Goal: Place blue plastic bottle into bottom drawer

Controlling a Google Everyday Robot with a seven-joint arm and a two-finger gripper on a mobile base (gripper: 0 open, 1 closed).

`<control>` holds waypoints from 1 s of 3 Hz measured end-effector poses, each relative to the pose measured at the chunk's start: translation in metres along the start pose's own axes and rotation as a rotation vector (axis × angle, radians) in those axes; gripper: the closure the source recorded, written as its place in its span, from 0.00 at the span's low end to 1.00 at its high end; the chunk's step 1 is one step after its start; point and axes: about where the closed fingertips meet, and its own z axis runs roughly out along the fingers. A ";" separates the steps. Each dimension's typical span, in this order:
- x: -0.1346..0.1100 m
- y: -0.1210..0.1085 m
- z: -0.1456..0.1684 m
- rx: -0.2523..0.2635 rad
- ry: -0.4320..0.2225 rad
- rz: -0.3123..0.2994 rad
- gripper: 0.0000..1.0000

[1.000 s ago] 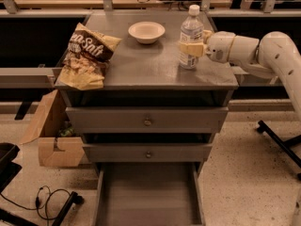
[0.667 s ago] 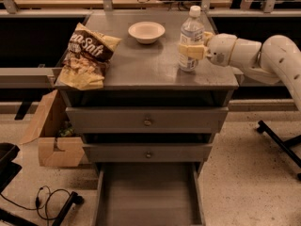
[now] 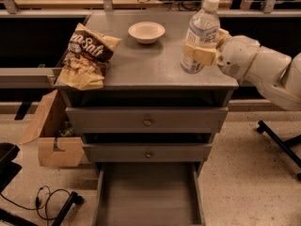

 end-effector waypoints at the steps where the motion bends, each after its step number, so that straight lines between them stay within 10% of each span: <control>1: 0.013 0.068 -0.038 0.026 -0.003 -0.009 1.00; 3: 0.187 0.160 -0.095 0.047 0.158 0.123 1.00</control>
Offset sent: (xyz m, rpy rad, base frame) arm -0.2032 0.0450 -0.2710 -0.0865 0.2756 -0.0045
